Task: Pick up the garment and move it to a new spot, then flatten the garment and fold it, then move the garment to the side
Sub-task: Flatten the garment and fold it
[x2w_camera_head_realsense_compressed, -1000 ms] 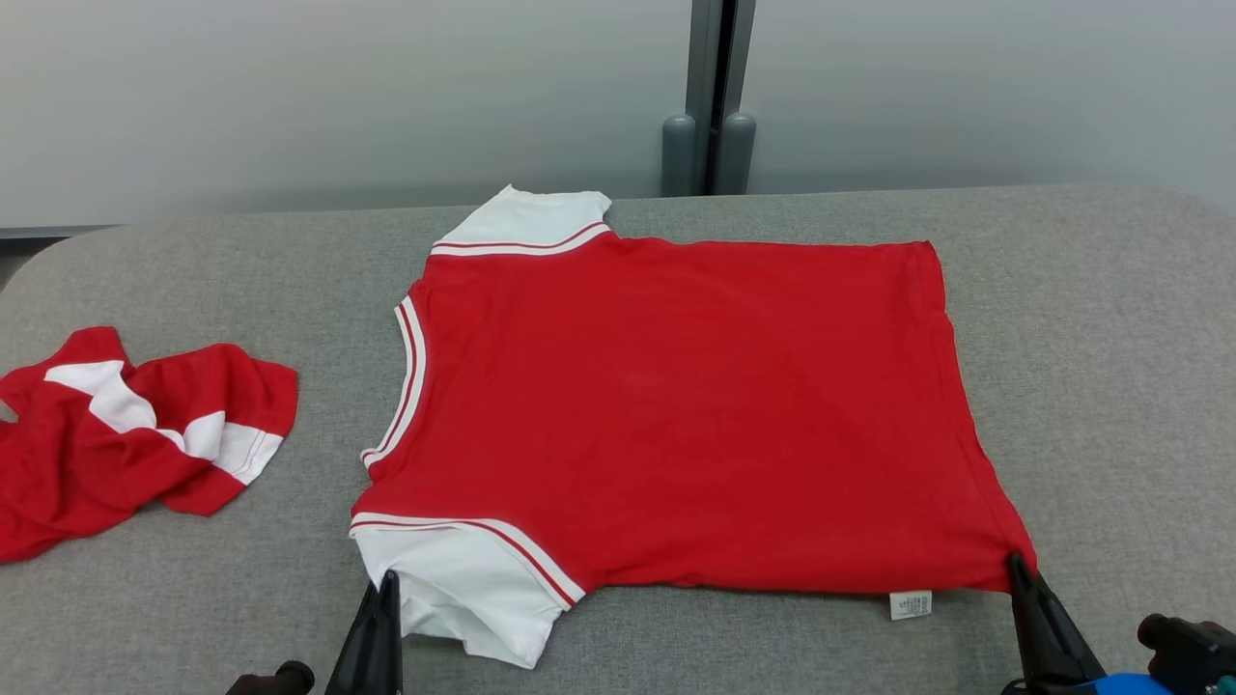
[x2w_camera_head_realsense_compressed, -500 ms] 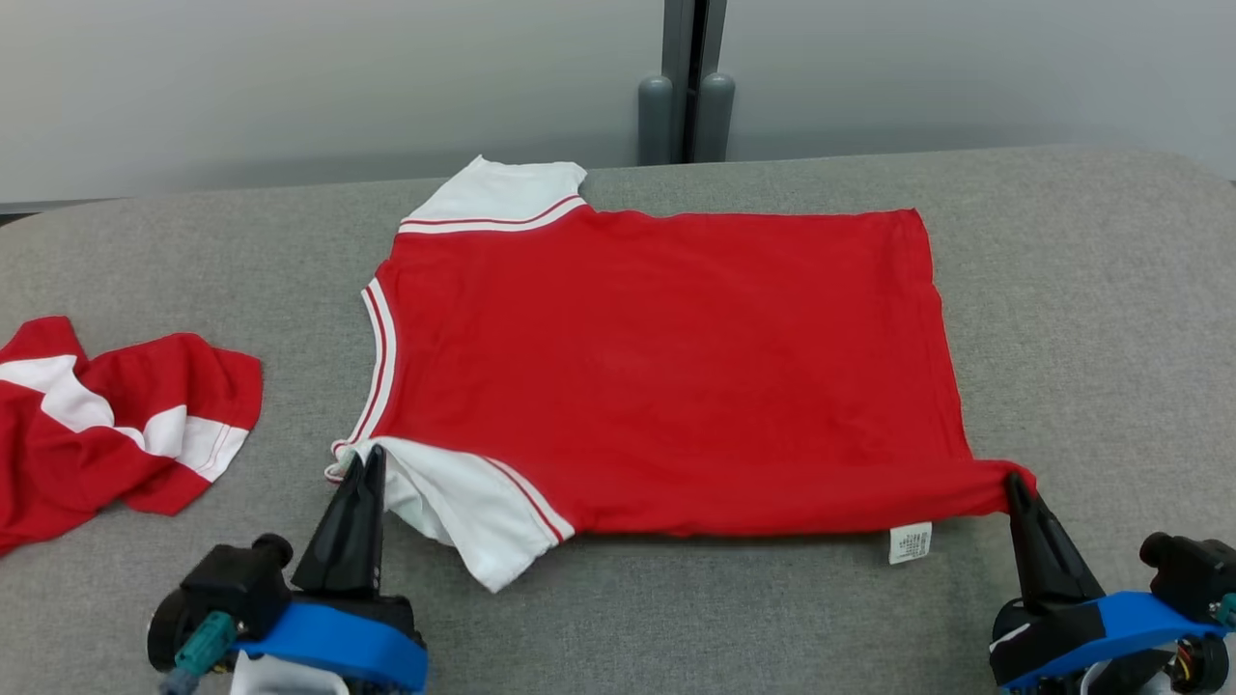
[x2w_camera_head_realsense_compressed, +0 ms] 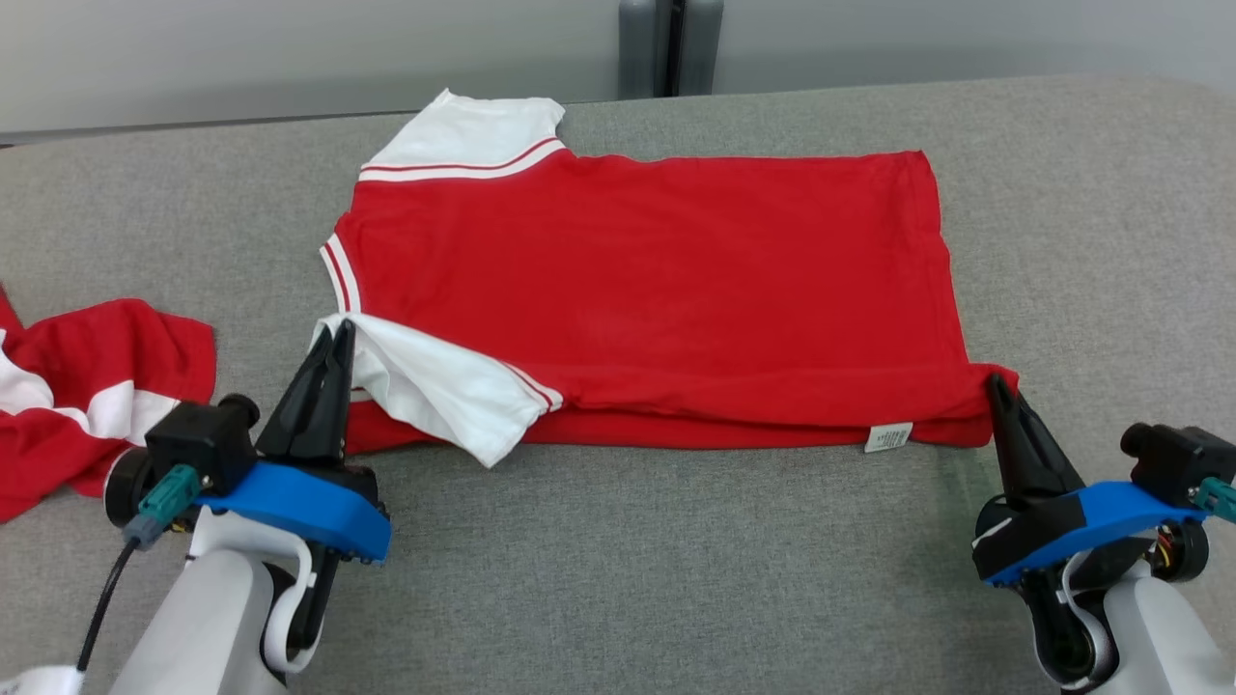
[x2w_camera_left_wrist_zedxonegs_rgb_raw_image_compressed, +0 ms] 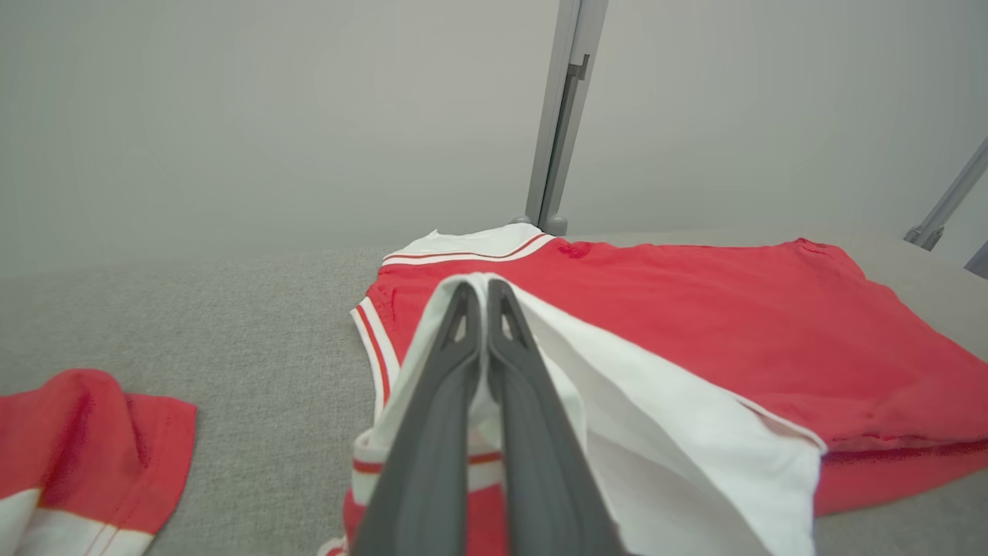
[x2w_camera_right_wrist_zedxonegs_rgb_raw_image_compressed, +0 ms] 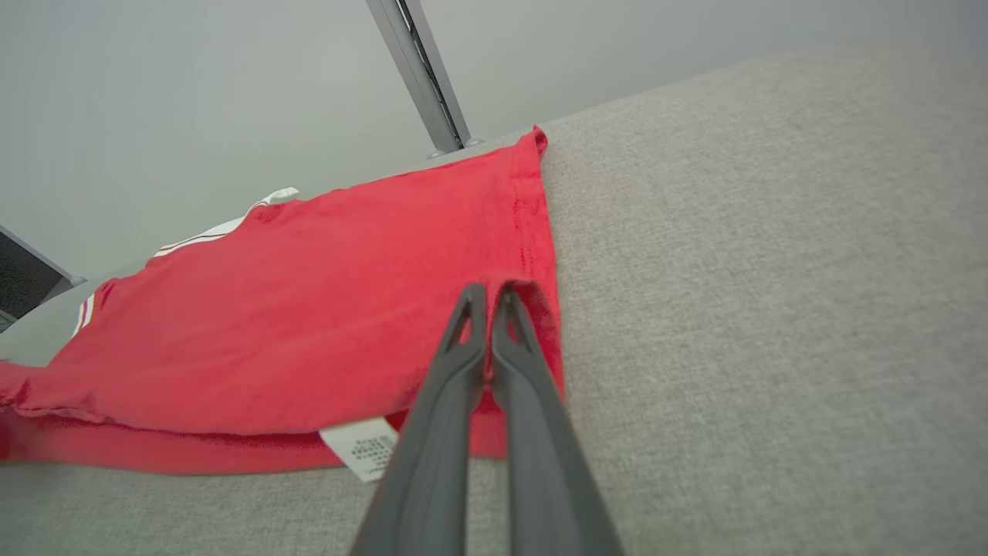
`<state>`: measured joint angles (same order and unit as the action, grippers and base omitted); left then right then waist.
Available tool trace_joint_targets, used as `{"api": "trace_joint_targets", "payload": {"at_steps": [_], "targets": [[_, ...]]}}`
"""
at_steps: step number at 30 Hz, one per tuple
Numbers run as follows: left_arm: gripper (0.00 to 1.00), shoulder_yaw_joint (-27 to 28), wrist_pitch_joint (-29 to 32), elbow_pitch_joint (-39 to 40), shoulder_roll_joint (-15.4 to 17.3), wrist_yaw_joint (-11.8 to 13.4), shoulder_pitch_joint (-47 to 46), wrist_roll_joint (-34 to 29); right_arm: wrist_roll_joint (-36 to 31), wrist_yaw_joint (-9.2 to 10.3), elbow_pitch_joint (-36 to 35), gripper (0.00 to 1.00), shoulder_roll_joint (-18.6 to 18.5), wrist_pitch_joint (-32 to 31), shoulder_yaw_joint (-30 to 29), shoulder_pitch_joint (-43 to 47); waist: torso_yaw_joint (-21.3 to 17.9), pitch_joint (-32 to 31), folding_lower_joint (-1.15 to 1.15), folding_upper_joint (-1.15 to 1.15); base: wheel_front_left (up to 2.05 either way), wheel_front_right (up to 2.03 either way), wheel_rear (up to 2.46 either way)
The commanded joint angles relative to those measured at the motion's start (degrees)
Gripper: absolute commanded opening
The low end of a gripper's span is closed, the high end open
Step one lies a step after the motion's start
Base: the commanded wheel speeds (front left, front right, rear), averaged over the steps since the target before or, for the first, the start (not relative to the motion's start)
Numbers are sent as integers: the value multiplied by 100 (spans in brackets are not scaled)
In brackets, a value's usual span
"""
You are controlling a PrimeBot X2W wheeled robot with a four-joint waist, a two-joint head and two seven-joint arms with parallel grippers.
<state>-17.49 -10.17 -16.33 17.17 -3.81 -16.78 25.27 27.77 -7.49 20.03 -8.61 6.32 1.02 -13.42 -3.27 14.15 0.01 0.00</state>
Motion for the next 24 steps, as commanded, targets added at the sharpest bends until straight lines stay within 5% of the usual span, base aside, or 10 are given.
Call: {"api": "trace_joint_targets", "payload": {"at_steps": [1,8,10,11,13,24], "targets": [[0,-7,-37,-150,7,-51,-271,-3,-12,-1,100,0,-53,47,20,-195,35,99,-1,0,0,0,0],[0,-168,-149,-933,-46,-186,-915,-62,73,-1,582,4,-132,145,201,-703,23,340,-1,0,0,0,0],[0,-185,-214,-1147,-86,-219,-1038,-15,94,-1,685,88,-151,209,247,-793,15,368,-1,0,0,0,0],[34,-199,-253,-1252,-89,-222,-1086,-36,114,-1,736,100,-159,248,271,-820,11,374,-1,0,0,0,0],[100,-208,-327,-1436,-124,-227,-1153,-66,130,-1,823,100,-186,342,298,-863,9,368,-1,0,0,0,0],[100,3,-506,-1719,-248,-171,-645,-52,41,-1,916,100,-519,520,245,-226,160,15,-1,0,0,0,0]]}}
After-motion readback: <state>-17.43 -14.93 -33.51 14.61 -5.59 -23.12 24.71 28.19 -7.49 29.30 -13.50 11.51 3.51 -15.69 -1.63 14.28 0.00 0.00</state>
